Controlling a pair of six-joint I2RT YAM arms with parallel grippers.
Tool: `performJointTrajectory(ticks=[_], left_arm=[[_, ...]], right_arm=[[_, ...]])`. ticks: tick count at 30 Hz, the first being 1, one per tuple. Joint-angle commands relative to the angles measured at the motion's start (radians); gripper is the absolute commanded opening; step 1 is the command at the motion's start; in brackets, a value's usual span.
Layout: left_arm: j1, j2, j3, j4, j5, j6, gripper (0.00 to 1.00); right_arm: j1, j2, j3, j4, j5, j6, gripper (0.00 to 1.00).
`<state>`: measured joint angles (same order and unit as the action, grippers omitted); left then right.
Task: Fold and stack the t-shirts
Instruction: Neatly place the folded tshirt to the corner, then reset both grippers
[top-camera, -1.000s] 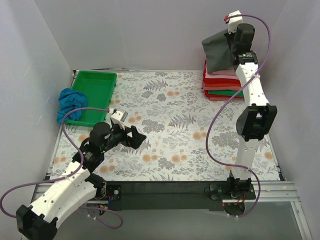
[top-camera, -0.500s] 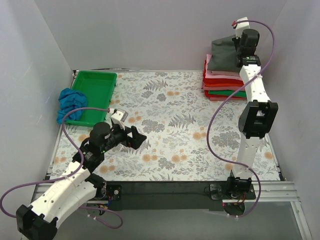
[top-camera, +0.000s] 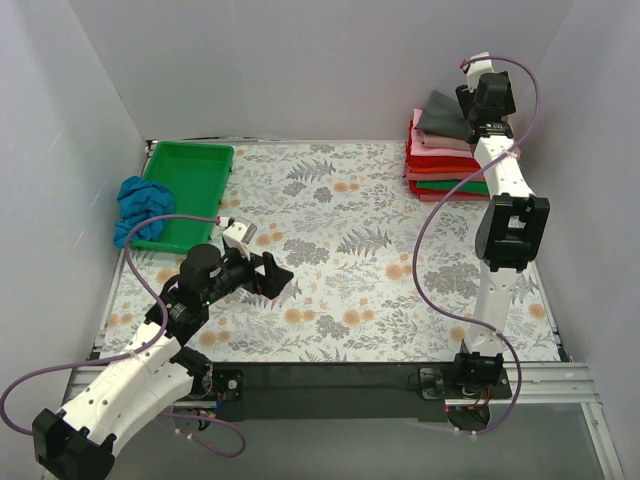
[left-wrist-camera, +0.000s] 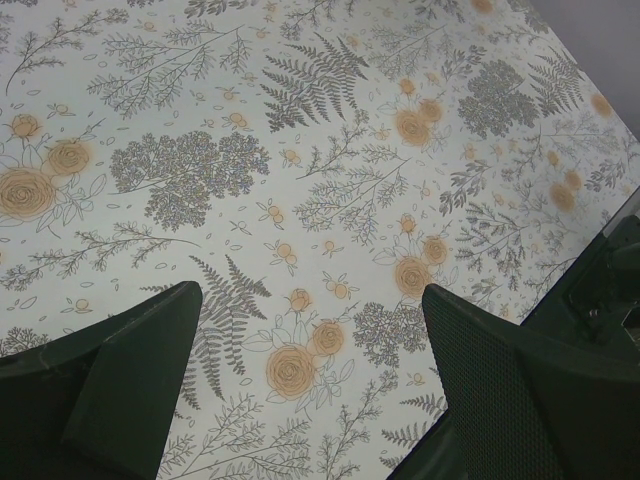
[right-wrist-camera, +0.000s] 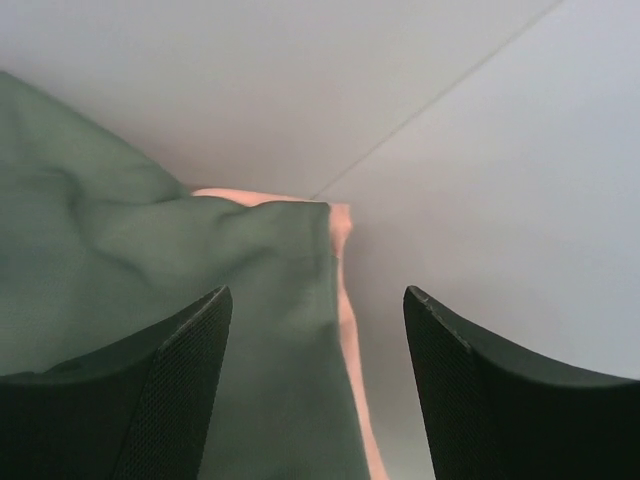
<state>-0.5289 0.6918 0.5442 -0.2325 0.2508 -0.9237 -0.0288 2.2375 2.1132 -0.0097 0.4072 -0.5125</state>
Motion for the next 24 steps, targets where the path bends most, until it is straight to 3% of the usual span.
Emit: performJointTrajectory(ticks=[1, 6, 9, 11, 13, 15, 18, 22, 24], left_arm=[[0.003, -0.015, -0.003, 0.01, -0.002, 0.0, 0.92], [0.003, -0.047, -0.004, 0.01, -0.025, -0.006, 0.92], [0.003, -0.083, 0.005, 0.004, -0.05, -0.02, 0.92], [0.004, -0.1, 0.032, -0.013, -0.068, -0.059, 0.92], [0.003, -0.109, 0.074, -0.046, -0.113, -0.128, 0.92], [0.003, -0.11, 0.144, -0.108, -0.171, -0.17, 0.92], [0.004, -0.109, 0.212, -0.177, -0.238, -0.233, 0.95], [0.003, -0.068, 0.301, -0.264, -0.367, -0.276, 0.98], [0.004, -0.032, 0.341, -0.316, -0.396, -0.274, 0.98]], right_arm=[[-0.003, -0.148, -0.041, -0.033, -0.143, 0.045, 0.76], [-0.003, -0.349, -0.143, -0.211, -0.548, 0.043, 0.78], [-0.003, -0.455, -0.176, -0.336, -0.851, 0.029, 0.89], [-0.003, -0.518, -0.174, -0.511, -1.034, 0.023, 0.91], [-0.008, -0.606, -0.259, -0.605, -1.082, 0.045, 0.93], [-0.017, -0.694, -0.37, -0.601, -1.062, 0.095, 0.96], [-0.039, -0.883, -0.611, -0.535, -0.908, 0.183, 0.98], [-0.043, -1.207, -0.922, -0.345, -0.536, 0.325, 0.99], [-0.045, -1.304, -1.054, -0.27, -0.426, 0.389, 0.98]])
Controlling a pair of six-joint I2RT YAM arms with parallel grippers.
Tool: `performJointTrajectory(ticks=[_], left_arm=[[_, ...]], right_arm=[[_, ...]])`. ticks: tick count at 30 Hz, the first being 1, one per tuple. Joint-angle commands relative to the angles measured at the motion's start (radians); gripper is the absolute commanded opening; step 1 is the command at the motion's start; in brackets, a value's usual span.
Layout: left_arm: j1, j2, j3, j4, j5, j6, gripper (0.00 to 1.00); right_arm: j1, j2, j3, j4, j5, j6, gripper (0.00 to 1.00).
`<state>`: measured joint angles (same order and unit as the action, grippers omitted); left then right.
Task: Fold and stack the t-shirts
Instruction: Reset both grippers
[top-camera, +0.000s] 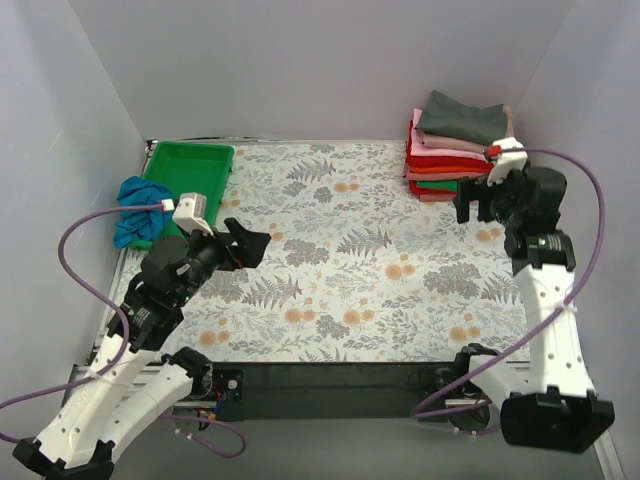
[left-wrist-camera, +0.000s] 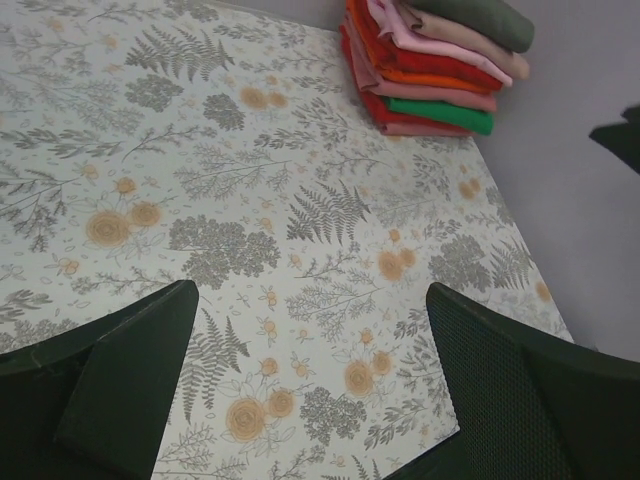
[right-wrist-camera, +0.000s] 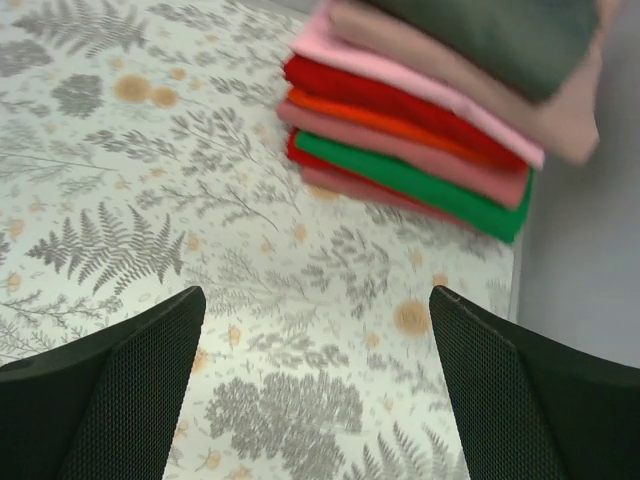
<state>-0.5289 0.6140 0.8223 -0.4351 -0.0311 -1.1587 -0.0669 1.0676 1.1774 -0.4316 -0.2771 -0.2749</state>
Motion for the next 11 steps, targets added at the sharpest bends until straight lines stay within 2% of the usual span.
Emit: performJointTrajectory(ticks=[1, 6, 8, 11], left_arm=[[0.004, 0.076, 0.098, -0.129, -0.139, -0.041, 0.98], [0.004, 0.105, 0.17, -0.182, -0.155, -0.032, 0.98], [0.006, 0.102, 0.176, -0.188, -0.145, -0.026, 0.98], [0.004, 0.098, 0.193, -0.22, -0.15, -0.025, 0.98]], right_arm=[[-0.026, -0.18, -0.133, 0.146, 0.313, 0.175, 0.98], [-0.076, -0.253, -0.168, 0.056, 0.397, 0.211, 0.99], [-0.079, -0.29, -0.185, 0.039, 0.377, 0.152, 0.99], [-0.08, -0.327, -0.213, 0.04, 0.357, 0.152, 0.98]])
